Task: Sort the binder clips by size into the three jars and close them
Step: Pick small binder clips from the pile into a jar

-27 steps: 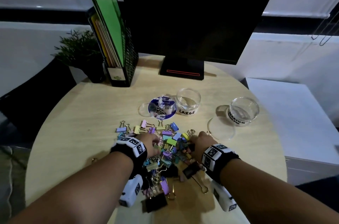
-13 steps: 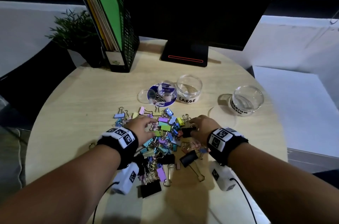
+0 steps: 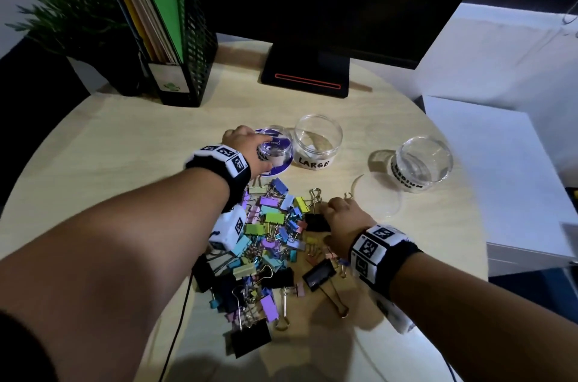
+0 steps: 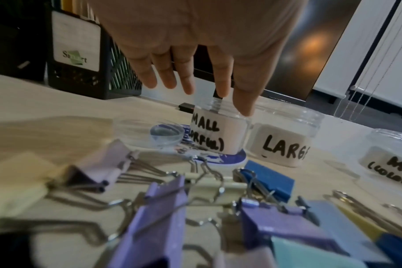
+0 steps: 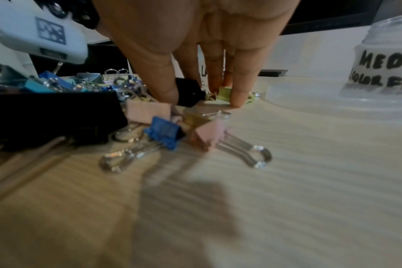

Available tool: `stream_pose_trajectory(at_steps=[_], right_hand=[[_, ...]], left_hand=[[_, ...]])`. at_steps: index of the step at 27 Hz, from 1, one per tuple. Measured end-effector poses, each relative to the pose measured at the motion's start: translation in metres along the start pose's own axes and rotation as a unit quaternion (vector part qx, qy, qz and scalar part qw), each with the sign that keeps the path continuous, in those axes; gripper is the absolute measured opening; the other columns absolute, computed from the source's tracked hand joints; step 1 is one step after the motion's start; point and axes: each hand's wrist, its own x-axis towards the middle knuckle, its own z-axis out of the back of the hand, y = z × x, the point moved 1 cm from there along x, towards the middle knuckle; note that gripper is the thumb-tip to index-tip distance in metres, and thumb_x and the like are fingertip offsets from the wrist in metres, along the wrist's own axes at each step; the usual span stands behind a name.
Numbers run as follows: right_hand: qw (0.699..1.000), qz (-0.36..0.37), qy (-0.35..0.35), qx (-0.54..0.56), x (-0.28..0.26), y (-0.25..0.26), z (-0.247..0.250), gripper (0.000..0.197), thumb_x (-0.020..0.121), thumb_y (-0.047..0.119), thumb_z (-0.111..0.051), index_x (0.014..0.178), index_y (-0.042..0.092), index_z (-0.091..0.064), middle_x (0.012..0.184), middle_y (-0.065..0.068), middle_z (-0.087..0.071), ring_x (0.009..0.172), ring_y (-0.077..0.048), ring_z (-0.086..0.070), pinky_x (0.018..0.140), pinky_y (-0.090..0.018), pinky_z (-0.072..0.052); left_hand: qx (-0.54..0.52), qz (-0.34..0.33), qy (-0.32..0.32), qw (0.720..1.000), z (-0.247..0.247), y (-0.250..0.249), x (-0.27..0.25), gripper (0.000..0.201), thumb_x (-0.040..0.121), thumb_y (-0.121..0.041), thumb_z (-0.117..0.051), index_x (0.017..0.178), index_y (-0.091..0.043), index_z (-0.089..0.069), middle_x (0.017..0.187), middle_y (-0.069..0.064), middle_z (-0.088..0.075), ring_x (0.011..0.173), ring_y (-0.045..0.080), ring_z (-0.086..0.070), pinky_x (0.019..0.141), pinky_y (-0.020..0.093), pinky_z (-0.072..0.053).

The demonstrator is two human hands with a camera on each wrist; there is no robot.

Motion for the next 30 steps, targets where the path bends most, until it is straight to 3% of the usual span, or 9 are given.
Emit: stream_pose_trajectory(at_steps=[4,7,11,16,22,26,28,30], right_hand=[[1.0,0.0,0.004,0.002,-0.001,-0.001,0.001,0.06,0.085,0.02,-0.059,0.139,0.02,-0.034,0.133,-0.004,-0.041,0.124,-0.024,-0.034,0.098,-0.032,-0.038],[1.0,0.002,0.0,-0.001,-0.001,-0.001,0.001,0.061,0.085,0.021,-0.06,0.14,0.019,-0.033,0.133,-0.004,-0.04,0.124,-0.023,-0.034,0.097,-0.032,-0.039],[1.0,-0.001,-0.011,-0.002,-0.003,-0.001,0.001,0.062,0.085,0.026,-0.061,0.139,0.017,-0.034,0.134,-0.003,-0.04,0.125,-0.023,-0.034,0.098,-0.032,-0.039],[0.999,0.001,-0.036,0.039,-0.006,-0.005,0.0,0.055,0.084,0.025,-0.06,0.135,0.018,-0.043,0.136,-0.001,-0.043,0.124,-0.02,-0.043,0.1,-0.029,-0.039],[0.992,-0.006,-0.071,0.101,-0.025,-0.02,0.013,0.044,0.086,0.023,-0.06,0.13,0.02,-0.053,0.139,-0.001,-0.046,0.121,-0.02,-0.048,0.099,-0.025,-0.036],[0.993,-0.012,-0.057,0.105,-0.046,-0.027,-0.005,0.031,0.083,0.023,-0.062,0.114,0.022,-0.064,0.125,-0.001,-0.056,0.112,-0.02,-0.053,0.093,-0.028,-0.043],[0.995,-0.01,-0.053,0.087,-0.054,-0.029,-0.015,0.03,0.084,0.027,-0.062,0.113,0.02,-0.065,0.122,-0.003,-0.057,0.109,-0.023,-0.054,0.092,-0.03,-0.044],[0.995,-0.021,-0.058,0.081,-0.06,-0.03,-0.023,0.03,0.086,0.029,-0.059,0.113,0.019,-0.065,0.118,-0.008,-0.057,0.106,-0.026,-0.055,0.088,-0.03,-0.045]], left_hand=[[0.004,-0.016,0.002,1.0,-0.006,0.002,0.013,0.043,0.079,-0.042,-0.068,0.12,-0.028,-0.062,0.13,0.005,-0.048,0.121,0.026,-0.044,0.104,0.035,-0.037],[0.003,-0.01,-0.015,1.0,-0.008,0.007,0.015,0.025,0.083,-0.038,-0.066,0.105,-0.027,-0.068,0.118,0.007,-0.054,0.108,0.026,-0.053,0.093,0.031,-0.042],[-0.057,-0.011,-0.046,0.997,-0.004,0.001,-0.003,0.022,0.081,-0.04,-0.068,0.099,-0.028,-0.07,0.108,0.001,-0.057,0.098,0.02,-0.055,0.083,0.025,-0.042],[-0.081,-0.058,-0.066,0.993,0.005,-0.014,-0.051,0.019,0.082,-0.036,-0.068,0.098,-0.026,-0.071,0.115,-0.004,-0.057,0.108,0.017,-0.051,0.094,0.028,-0.042],[-0.062,-0.096,0.045,0.992,-0.001,-0.034,-0.128,0.013,0.082,-0.04,-0.065,0.095,-0.036,-0.067,0.138,-0.01,-0.048,0.127,0.014,-0.04,0.112,0.037,-0.026],[-0.037,-0.133,0.111,0.984,-0.02,-0.04,-0.176,0.016,0.082,-0.042,-0.065,0.097,-0.038,-0.068,0.141,-0.017,-0.042,0.128,0.011,-0.036,0.108,0.033,-0.025],[-0.035,-0.155,0.123,0.98,-0.034,-0.039,-0.191,0.017,0.081,-0.041,-0.067,0.098,-0.037,-0.07,0.14,-0.017,-0.042,0.128,0.01,-0.036,0.105,0.027,-0.026],[-0.035,-0.16,0.12,0.979,-0.046,-0.037,-0.201,0.018,0.08,-0.041,-0.068,0.097,-0.036,-0.071,0.139,-0.016,-0.044,0.128,0.011,-0.037,0.107,0.028,-0.03]])
